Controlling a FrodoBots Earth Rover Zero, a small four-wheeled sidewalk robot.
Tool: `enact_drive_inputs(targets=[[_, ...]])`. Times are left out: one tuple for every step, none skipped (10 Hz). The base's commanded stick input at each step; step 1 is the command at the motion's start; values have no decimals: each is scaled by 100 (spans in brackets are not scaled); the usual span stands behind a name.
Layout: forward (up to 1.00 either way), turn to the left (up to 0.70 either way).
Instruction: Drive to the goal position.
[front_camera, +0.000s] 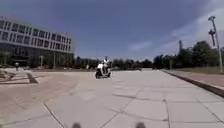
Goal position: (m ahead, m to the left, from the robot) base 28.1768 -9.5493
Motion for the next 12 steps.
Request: enact_drive_inputs(targets=[[45,-24],[45,-24],[45,-24],[45,-24],[45,-24],[45,-24],[45,-24],[45,-24],[45,-24],[45,-24],[45,-24],[45,-24]])
